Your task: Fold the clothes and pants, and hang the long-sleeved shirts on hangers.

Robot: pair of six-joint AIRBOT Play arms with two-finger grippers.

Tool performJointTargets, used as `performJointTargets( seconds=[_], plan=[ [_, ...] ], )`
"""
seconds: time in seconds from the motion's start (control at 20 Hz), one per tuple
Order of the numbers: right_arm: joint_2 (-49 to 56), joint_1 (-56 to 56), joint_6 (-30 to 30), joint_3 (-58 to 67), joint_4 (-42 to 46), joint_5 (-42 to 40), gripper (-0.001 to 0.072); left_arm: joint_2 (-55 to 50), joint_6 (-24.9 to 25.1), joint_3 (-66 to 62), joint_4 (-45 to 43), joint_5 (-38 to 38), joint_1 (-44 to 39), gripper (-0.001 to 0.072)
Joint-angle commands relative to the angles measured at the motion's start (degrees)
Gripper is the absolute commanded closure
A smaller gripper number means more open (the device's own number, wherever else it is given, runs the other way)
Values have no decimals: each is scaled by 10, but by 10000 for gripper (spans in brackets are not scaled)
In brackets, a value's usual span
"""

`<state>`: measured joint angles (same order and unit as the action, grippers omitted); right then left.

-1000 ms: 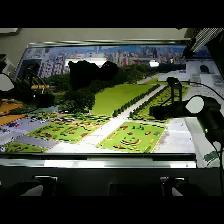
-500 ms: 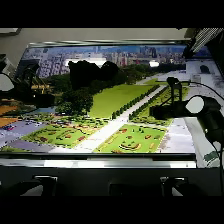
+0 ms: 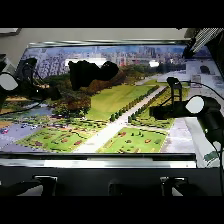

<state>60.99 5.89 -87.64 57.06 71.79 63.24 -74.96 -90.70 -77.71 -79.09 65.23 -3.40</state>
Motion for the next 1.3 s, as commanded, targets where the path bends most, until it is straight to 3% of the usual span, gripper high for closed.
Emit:
performJointTargets(
  seconds=[0.0, 0.35, 0.75, 0.8, 0.85, 0.9, 1.1, 1.25],
  plan=[
    [0, 1, 0, 1, 0, 0, 678, -66, -23, -50, 0, -138, -8, -13],
    [0, 1, 0, 1, 0, 0, 678, -375, -24, -271, 0, -137, -17, -13],
    [0, 1, 0, 1, 0, 0, 678, -490, -23, -365, -1, -170, -19, -3],
    [0, 1, 0, 1, 0, 0, 678, -490, -23, -365, 0, -163, -19, 241],
    [0, 1, 0, 1, 0, 0, 678, -487, -23, -365, 0, -146, -19, 563],
    [0, 1, 0, 1, 0, 0, 678, -481, -11, -365, 0, -127, -19, 687],
    [0, 1, 0, 1, 0, 0, 678, -423, -5, -365, 0, -2, -18, 694],
    [0, 1, 0, 1, 0, 0, 678, -341, -14, -365, 22, 139, -38, 694]
  ],
)
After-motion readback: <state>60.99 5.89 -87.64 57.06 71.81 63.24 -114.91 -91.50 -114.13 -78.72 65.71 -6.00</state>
